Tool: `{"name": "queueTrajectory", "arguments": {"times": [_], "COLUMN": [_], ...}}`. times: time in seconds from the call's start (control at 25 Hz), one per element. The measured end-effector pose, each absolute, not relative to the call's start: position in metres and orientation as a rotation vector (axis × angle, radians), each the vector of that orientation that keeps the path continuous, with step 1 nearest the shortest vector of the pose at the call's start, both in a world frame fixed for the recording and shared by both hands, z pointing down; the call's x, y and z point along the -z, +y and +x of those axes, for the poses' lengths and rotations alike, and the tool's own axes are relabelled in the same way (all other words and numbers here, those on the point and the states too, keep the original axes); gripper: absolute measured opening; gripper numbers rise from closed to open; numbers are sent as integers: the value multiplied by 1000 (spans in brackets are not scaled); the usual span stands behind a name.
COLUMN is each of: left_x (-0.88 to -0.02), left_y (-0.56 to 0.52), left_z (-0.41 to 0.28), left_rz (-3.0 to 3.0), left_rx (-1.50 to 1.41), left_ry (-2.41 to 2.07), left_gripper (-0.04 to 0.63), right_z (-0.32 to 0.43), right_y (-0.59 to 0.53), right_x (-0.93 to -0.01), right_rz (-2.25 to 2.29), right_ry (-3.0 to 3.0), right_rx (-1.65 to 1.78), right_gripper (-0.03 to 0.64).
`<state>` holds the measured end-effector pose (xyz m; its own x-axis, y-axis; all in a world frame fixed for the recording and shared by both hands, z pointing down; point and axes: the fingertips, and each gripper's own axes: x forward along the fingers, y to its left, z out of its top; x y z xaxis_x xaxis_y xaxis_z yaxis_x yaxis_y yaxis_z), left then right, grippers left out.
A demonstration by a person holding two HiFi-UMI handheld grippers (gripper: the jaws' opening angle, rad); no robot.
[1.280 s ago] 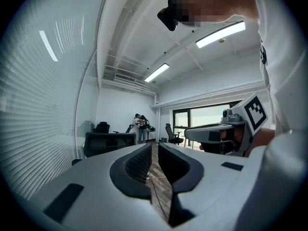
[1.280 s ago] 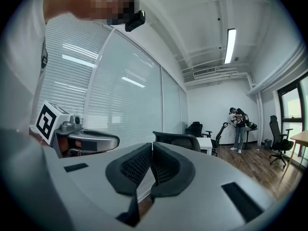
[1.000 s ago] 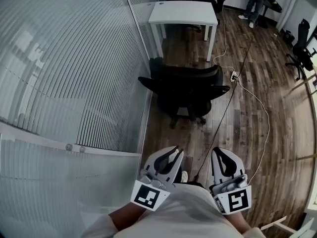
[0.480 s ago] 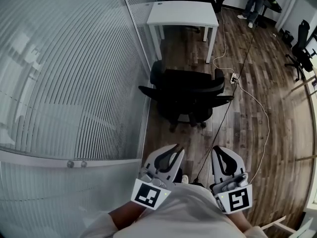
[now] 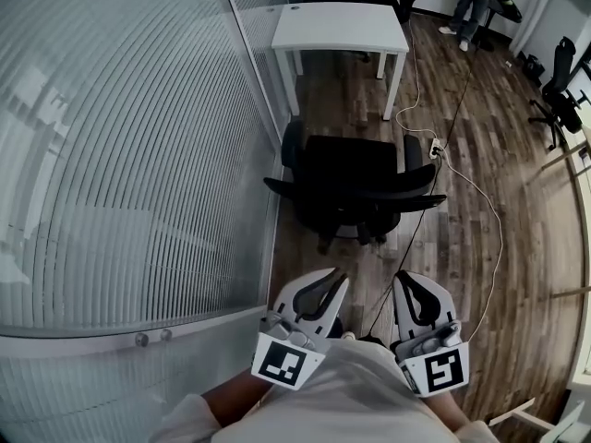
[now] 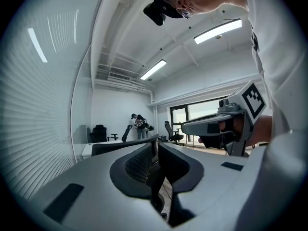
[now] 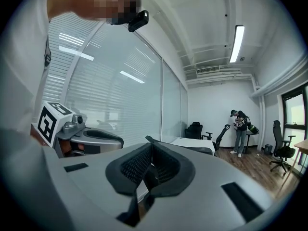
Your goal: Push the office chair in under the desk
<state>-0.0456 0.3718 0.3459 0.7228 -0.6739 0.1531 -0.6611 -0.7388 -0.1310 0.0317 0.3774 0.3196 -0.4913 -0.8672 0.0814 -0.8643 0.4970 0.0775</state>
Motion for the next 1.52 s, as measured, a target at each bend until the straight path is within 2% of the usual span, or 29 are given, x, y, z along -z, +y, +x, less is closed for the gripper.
{"name": "queueTrajectory", "arguments": {"times": [0.68, 1.52], "left_x": [-363, -441], "left_y": [316, 246], "left_z": [-63, -76], "left_rz": [-2847, -2465], "left_rx": [311, 828], "left_ry": [1086, 986], "left_gripper": [66, 69], "right_z": [23, 57], "right_y": [325, 282], "right_x": [-334, -398], "right_rz": [1593, 1304], "right_ry": [-2561, -2347], "right_rx": [14, 189], "right_gripper": [32, 39]}}
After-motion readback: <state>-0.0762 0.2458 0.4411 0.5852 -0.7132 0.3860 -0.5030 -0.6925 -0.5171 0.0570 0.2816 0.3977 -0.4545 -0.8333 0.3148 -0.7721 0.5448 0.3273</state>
